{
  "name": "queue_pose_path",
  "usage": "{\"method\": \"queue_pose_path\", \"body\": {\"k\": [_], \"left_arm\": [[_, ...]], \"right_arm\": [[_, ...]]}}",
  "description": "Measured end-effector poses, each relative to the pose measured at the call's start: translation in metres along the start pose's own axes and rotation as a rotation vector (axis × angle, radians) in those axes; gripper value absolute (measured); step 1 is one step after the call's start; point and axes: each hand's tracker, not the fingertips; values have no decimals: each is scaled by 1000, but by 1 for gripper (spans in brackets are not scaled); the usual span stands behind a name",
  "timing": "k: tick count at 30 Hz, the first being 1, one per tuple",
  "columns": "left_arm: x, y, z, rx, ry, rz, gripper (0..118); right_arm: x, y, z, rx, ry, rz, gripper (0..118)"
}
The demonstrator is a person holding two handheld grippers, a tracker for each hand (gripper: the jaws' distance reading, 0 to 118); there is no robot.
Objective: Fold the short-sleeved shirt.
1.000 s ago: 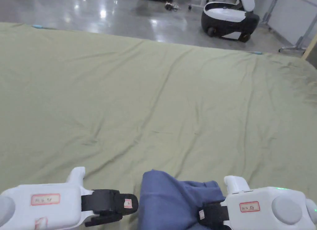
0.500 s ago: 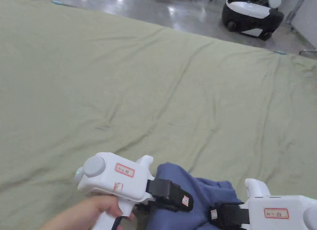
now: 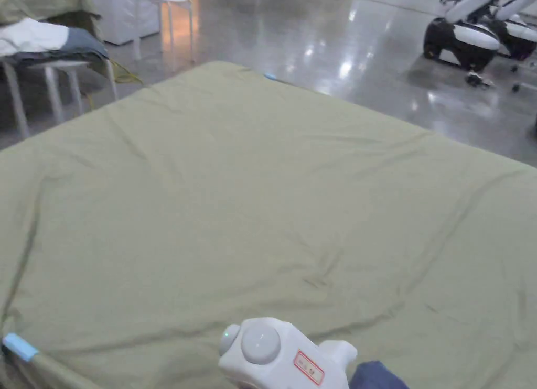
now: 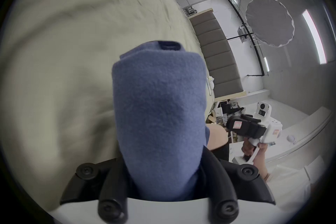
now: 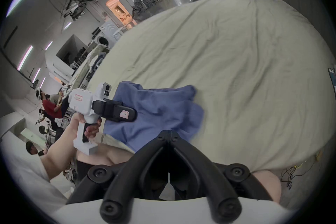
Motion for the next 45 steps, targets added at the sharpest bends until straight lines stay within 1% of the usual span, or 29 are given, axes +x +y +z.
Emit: {"method": "queue_pose_path", "body": {"k": [4, 7, 9, 11, 12, 13, 14, 16, 18, 20, 23, 24, 25, 26, 27, 28, 29, 32, 34, 35, 36, 37, 38, 39, 40, 41, 42, 43, 45], "left_arm": [[-15, -4, 96, 19, 157, -33, 19], [-30, 0, 174, -13, 344, -44, 19], [-42, 8, 220, -87, 562, -24, 19], [-55, 17, 259, -124, 753, -30, 19], [-63, 23, 277, -131, 852, -24, 19], [-69, 28, 291, -136, 928, -24, 19], [-76, 33, 306, -133, 1000, -32, 19], [-94, 41, 329, -117, 1169, -18, 19], [-109, 44, 347, -102, 1297, 21, 19], [-117, 46, 360, -88, 1347, 46, 19], [-119, 44, 374, -50, 1314, 99, 19], [-116, 42, 376, -37, 1310, 94, 19], [-114, 40, 377, -26, 1331, 80, 23], [-109, 37, 379, 40, 1401, 57, 40], [-104, 36, 382, 77, 1441, 45, 72], [-98, 34, 385, 106, 1459, 27, 109], [-87, 31, 389, 172, 1471, -13, 116], [-47, 17, 398, 388, 1461, -17, 116], [-19, 1, 391, 504, 1425, -64, 116], [-5, -8, 383, 556, 1433, -93, 116], [9, -15, 376, 596, 1451, -114, 114], [22, -23, 367, 633, 1436, -141, 92], [37, -32, 356, 691, 1376, -237, 42], [49, -37, 341, 718, 1325, -324, 0], [56, -42, 328, 714, 1397, -300, 0], [63, -50, 310, 794, 1422, -326, 0], [71, -56, 296, 781, 1324, -349, 0], [77, -61, 283, 775, 1232, -314, 0], [95, -65, 250, 849, 1125, -315, 0]], "right_arm": [[-10, -12, 16, 0, 17, 8, 0], [-17, -18, 13, -15, 9, 19, 0], [-22, -24, 7, -27, -20, 67, 0], [-27, -30, 0, -25, -30, 64, 0], [-28, -33, -3, -22, -20, 48, 0], [-30, -35, -6, -23, 1, 30, 0], [-42, -34, -9, -30, 21, 25, 0], [-55, -34, -12, -34, 20, 44, 0], [-61, -33, -11, -31, -2, 88, 0], [-65, -32, -8, -23, -8, 105, 0], [-63, -28, -2, -14, -16, 114, 0], [-63, -27, 0, -9, -22, 117, 0], [-63, -26, 1, -5, -25, 118, 0], [-58, -26, 1, -2, -25, 119, 0], [-57, -25, 1, 2, -29, 121, 0], [-57, -25, 1, 4, -34, 123, 0], [-57, -24, 1, 4, -38, 126, 0], [-55, -23, 1, 10, -47, 143, 0], [-53, -22, 1, 13, -44, 147, 0], [-53, -22, 1, 17, -45, 150, 0], [-53, -21, 1, 21, -49, 153, 0], [-53, -20, 1, 25, -51, 156, 0], [-52, -20, 1, 29, -51, 161, 0], [-52, -19, 2, 32, -53, 167, 0], [-52, -19, 2, 33, -55, 175, 0], [-52, -18, 2, 32, -60, 188, 0], [-51, -18, 3, 33, -71, 202, 0], [-51, -18, 5, 42, -80, 211, 0], [-50, -15, 10, 73, -76, 207, 0]]}}
